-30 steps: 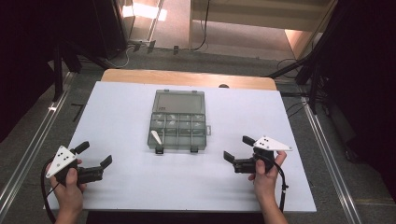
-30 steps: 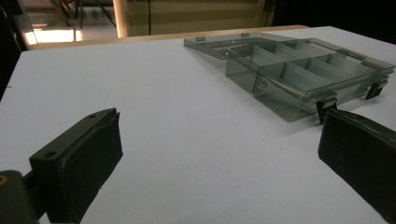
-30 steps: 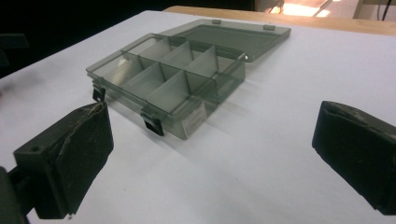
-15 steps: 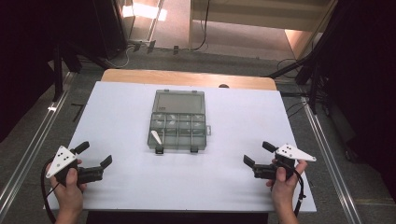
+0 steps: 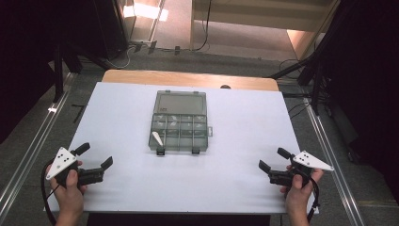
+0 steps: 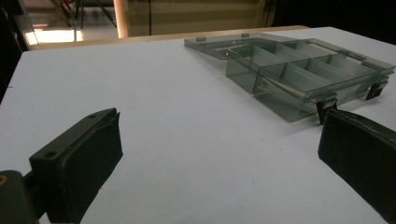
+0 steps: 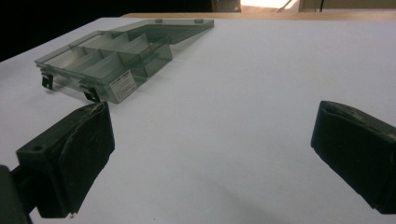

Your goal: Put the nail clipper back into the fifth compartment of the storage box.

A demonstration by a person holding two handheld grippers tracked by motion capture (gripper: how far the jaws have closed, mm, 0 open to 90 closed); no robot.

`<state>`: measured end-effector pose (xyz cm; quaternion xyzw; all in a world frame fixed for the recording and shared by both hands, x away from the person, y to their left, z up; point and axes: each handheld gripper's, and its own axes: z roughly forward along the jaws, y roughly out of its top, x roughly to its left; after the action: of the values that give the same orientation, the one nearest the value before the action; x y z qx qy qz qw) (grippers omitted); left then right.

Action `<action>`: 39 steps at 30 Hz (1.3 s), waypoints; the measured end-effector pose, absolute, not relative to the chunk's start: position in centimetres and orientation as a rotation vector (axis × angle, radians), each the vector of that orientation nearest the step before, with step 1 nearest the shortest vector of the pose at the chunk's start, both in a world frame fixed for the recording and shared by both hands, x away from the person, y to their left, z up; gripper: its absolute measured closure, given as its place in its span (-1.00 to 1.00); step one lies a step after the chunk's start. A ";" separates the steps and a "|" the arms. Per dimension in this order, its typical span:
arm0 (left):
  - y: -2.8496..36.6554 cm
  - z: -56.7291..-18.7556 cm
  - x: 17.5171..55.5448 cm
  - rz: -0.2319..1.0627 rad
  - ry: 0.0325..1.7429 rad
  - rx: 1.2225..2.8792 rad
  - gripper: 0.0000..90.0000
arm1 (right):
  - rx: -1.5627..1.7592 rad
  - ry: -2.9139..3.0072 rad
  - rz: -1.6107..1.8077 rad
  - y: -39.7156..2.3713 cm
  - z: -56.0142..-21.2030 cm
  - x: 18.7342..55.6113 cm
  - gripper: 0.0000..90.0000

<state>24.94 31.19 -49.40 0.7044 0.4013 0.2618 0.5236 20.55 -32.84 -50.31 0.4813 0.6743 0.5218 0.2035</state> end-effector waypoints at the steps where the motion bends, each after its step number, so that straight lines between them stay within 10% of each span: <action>1: 31.2 -49.4 24.9 0.627 0.961 1.686 -1.00 | 1.337 1.872 1.464 -33.1 -50.3 20.5 -0.99; 39: 31.1 -49.4 25.2 0.623 0.956 1.692 -1.00 | 1.389 1.776 1.466 -35.4 -51.5 19.7 -0.99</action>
<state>25.16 31.08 -49.38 0.7065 0.3993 0.2600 0.5232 19.65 -35.43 -51.54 0.5033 0.6435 0.5312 0.2244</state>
